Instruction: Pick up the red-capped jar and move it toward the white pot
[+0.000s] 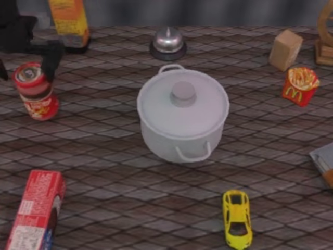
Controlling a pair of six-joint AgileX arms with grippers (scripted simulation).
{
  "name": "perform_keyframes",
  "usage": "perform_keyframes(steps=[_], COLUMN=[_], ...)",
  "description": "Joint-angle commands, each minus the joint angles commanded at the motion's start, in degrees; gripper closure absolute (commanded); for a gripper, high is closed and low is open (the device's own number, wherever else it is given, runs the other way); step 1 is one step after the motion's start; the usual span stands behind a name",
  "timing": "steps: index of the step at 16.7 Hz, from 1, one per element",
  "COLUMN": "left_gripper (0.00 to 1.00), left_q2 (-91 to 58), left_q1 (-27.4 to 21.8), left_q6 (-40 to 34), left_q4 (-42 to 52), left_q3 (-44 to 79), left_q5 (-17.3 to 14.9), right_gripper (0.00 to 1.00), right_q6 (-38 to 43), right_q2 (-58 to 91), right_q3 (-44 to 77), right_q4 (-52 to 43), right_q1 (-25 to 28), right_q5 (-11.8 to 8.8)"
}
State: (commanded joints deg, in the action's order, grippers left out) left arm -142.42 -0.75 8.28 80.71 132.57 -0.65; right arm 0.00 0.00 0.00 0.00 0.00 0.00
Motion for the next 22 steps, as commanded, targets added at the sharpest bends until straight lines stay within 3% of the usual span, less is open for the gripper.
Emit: perform_keyframes(steps=[4, 8, 21, 22], left_gripper=[0.0, 0.0, 0.98, 1.0], left_q2=[0.37, 0.36, 0.36, 0.36], left_q1=[0.13, 0.14, 0.14, 0.14], left_q6=[0.12, 0.14, 0.14, 0.14], left_q4=[-7.14, -7.81, -7.81, -7.81], left_q3=[-7.67, -8.35, -8.35, -8.35], left_q5=[0.01, 0.01, 0.01, 0.01], right_gripper=[0.0, 0.0, 0.0, 0.0], right_q6=[0.0, 0.0, 0.0, 0.0], right_q2=[0.0, 0.0, 0.0, 0.0], right_q3=[0.0, 0.0, 0.0, 0.0], right_q4=[0.0, 0.0, 0.0, 0.0], right_q1=[0.0, 0.0, 0.0, 0.0], right_q5=[0.0, 0.0, 0.0, 0.0])
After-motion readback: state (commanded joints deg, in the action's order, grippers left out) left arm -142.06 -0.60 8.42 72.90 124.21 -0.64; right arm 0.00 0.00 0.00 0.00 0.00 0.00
